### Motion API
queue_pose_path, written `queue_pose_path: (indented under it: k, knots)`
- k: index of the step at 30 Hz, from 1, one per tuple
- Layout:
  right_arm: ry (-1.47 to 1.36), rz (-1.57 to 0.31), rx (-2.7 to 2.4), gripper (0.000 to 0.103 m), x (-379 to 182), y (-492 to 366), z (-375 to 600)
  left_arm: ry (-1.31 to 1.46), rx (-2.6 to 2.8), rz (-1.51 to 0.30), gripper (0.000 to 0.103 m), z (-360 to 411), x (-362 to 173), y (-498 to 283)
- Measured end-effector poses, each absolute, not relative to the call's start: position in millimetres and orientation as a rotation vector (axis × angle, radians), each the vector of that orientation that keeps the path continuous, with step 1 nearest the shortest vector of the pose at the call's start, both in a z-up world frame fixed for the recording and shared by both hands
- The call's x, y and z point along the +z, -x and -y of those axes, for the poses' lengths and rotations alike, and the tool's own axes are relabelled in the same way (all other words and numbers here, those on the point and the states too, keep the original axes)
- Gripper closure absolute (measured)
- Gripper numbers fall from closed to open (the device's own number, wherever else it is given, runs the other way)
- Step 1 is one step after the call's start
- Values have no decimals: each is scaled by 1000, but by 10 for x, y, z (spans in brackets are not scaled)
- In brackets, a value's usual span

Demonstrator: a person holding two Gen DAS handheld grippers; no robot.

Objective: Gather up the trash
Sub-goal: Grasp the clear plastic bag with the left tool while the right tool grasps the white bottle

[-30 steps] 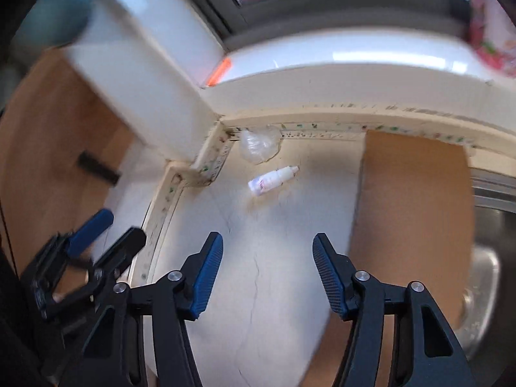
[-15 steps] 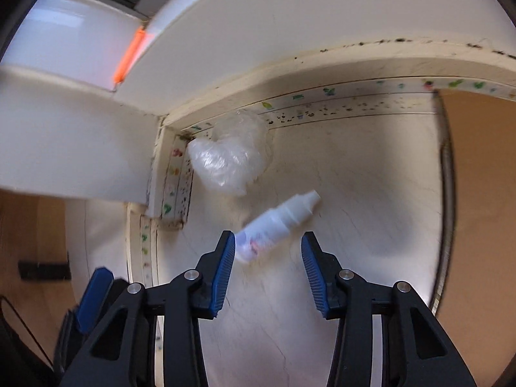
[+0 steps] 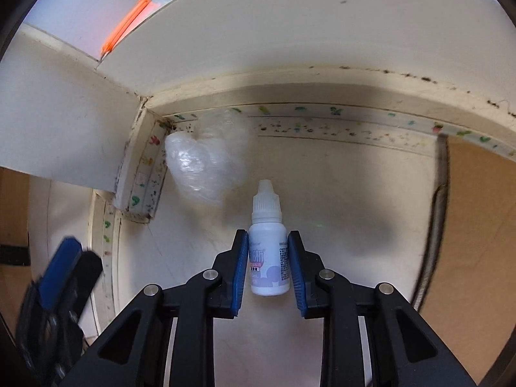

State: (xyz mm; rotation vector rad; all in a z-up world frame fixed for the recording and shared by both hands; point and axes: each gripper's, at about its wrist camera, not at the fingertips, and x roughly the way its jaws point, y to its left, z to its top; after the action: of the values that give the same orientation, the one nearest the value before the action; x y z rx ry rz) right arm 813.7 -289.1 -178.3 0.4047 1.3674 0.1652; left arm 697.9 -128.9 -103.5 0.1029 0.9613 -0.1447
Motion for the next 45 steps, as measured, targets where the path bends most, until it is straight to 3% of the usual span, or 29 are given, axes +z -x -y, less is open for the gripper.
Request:
queue_pose_path:
  k: [14, 24, 31, 45]
  knots:
    - [-548, -1247, 190, 78, -1600, -7881, 3494, -37, -223, -1093, 71, 1678, -1441, -7523]
    - [-563, -1241, 206, 78, -1705, -7728, 3800, -23, -182, -1067, 71, 1802, -1674, -7714]
    - [-585, -1235, 211, 79, -1757, -7723, 3782, -18, -161, -1028, 90, 1803, -1696, -7617]
    - [-611, -1183, 252, 79, -1413, -7223, 3741, -47, -214, -1017, 92, 1747, -1281, -6851]
